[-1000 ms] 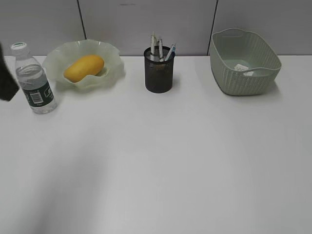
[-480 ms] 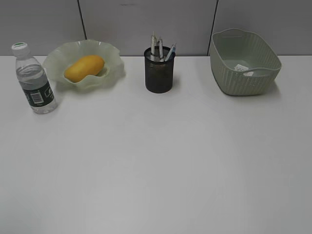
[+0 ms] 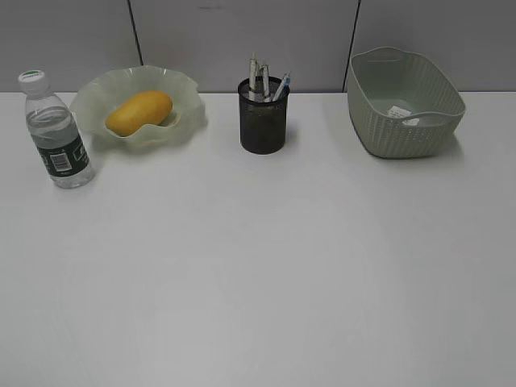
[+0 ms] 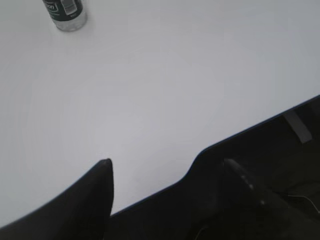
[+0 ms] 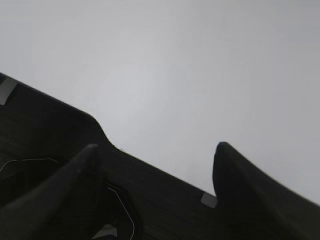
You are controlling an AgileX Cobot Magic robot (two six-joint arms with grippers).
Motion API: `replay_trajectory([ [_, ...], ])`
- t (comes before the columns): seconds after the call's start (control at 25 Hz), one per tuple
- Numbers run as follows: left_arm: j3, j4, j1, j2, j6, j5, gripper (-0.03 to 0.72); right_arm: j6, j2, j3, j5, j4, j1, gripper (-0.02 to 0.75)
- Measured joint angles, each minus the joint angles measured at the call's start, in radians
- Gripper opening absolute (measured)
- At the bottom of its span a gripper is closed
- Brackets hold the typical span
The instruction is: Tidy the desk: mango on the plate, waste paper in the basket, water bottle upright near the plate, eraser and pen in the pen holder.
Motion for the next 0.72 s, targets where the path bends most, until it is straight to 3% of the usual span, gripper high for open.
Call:
replay_trajectory([
  [0.4,0.047,-0.018,0.000,0.003,0.004,-0.138,0.498,-0.001,0.000,0.000,0.000,0.003,0.000,0.551],
  [0.72,0.051,-0.018,0.000,0.022,0.015,-0.146,0.498,-0.001,0.000,0.000,0.000,0.003,0.000,0.550],
])
